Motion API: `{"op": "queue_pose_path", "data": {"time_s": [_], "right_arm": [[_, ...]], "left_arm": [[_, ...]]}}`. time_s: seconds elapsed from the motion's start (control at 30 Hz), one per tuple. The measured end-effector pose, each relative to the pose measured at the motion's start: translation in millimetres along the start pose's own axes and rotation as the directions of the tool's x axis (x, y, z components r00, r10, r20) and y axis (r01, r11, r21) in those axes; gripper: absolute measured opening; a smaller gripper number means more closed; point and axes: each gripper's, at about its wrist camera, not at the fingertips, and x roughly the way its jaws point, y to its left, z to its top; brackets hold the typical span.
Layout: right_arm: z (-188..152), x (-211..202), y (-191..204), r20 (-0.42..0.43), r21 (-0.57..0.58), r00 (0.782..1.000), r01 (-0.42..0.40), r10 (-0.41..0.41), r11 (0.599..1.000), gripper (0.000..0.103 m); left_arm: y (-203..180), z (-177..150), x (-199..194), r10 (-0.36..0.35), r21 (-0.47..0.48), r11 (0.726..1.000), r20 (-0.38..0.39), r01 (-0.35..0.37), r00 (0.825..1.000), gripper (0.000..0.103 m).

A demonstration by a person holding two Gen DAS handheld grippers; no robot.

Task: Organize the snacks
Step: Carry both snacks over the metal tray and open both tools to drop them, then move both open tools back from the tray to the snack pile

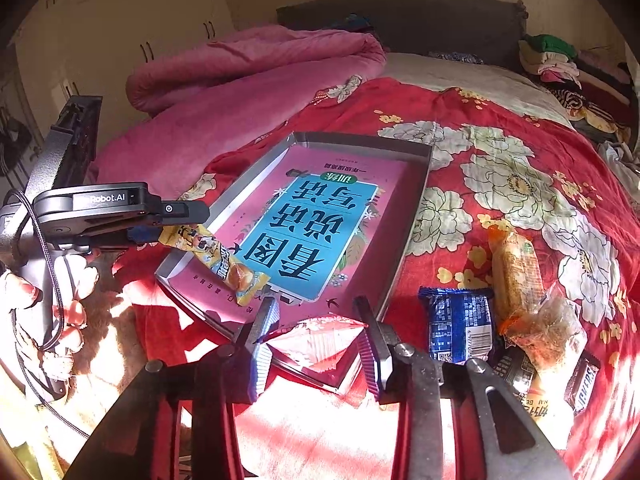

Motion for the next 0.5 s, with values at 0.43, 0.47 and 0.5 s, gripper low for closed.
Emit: {"op": "queue_pose_path", "data": {"time_s": [0.43, 0.47, 0.5], "right_arm": [[-14.3, 6.6, -3.5, -0.035, 0.001, 0.999, 0.005, -0.005, 1.000, 0.031], [-13.6, 8.3, -0.2, -0.035, -0.013, 0.999, 0.007, -0.008, 1.000, 0.031], [-12.8, 10.3, 3.0, -0.034, -0.026, 0.999, 0.009, -0.009, 1.000, 0.031]], "left_arm": [[-7.7, -0.5, -7.5, -0.001, 0.034, 0.999, 0.017, 0.000, 1.000, 0.059], [-9.2, -0.5, -8.2, -0.001, 0.039, 0.999, 0.019, 0.000, 1.000, 0.059], [-10.4, -0.8, -8.9, 0.000, 0.045, 0.999, 0.021, -0.001, 1.000, 0.059]]}}
